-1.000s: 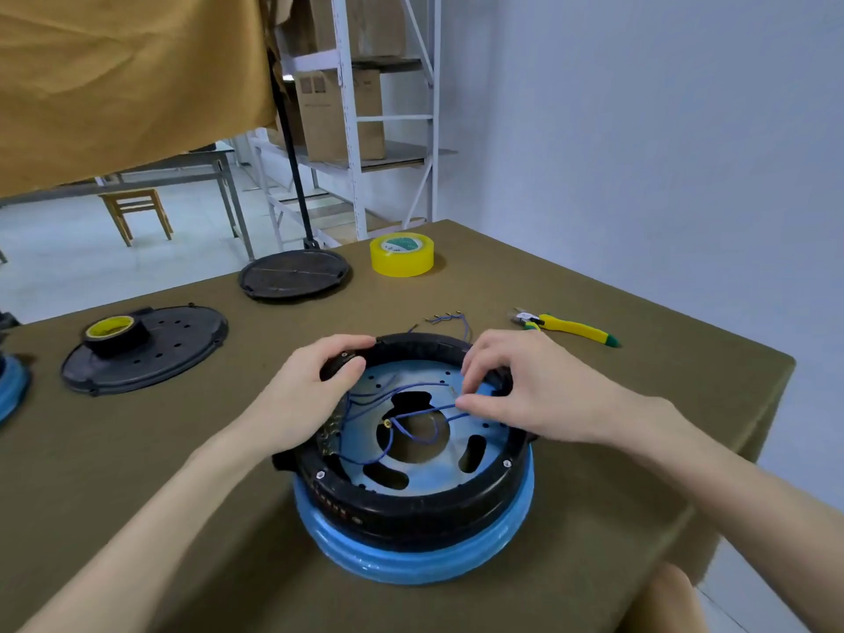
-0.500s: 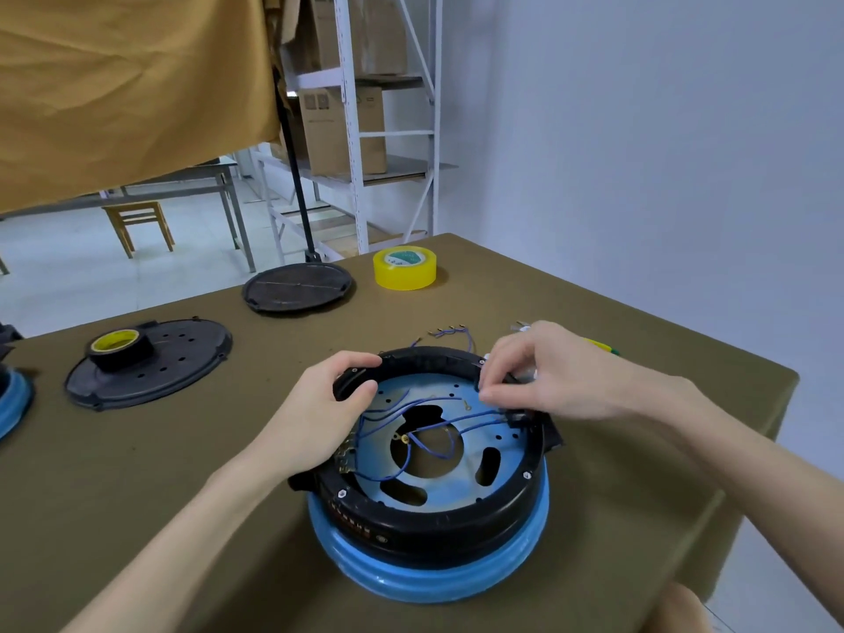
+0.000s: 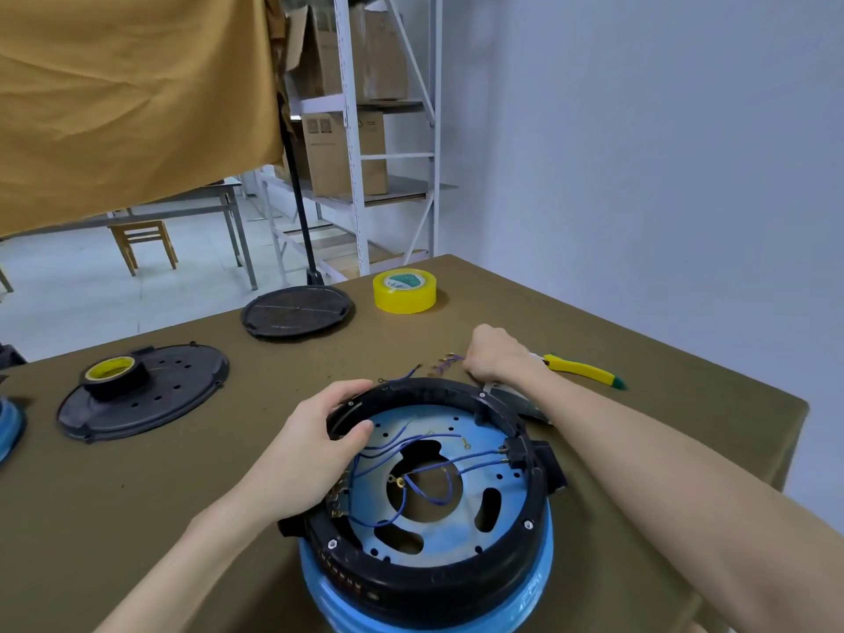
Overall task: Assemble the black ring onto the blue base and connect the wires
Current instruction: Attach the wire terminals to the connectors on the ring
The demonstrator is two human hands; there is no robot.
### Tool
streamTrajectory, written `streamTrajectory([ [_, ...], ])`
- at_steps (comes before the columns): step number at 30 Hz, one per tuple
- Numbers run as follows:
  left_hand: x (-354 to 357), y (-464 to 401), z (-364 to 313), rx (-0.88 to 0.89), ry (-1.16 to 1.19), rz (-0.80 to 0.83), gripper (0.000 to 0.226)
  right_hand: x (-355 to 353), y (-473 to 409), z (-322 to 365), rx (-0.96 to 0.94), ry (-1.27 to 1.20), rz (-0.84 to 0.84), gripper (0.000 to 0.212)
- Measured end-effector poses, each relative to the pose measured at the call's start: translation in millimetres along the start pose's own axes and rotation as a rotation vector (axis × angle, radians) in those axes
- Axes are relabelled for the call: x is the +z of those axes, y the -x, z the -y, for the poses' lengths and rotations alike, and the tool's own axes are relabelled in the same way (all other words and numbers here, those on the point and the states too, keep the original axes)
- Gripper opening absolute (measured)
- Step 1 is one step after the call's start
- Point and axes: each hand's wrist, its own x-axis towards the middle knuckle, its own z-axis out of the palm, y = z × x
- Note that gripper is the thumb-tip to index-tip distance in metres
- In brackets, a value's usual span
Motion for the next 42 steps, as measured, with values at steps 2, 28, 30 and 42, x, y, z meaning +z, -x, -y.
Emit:
streamTrajectory([
  [2,0.2,-0.3,1.0,-0.004,0.020,-0.012,0.040,-4.1,-2.6,-0.7,-0.020,-0.127,-0.078,0.013],
  [28,2.0,-2.3,16.2,-0.108,0.148,-0.019,0.043,7.0,-5.0,6.2,-0.182,0.193,-0.227,0.023],
  [30,2.1,-2.1,16.2,-0.099,0.138,-0.025,0.043,14.9,-7.8,17.9,-0.219,0.093,-0.137,0.021],
  [42,-1.5,1.1,8.2,-0.095,0.113,-0.026,0.040,28.4,-30.5,65.2,-0.052,0.029,0.150,0.017],
])
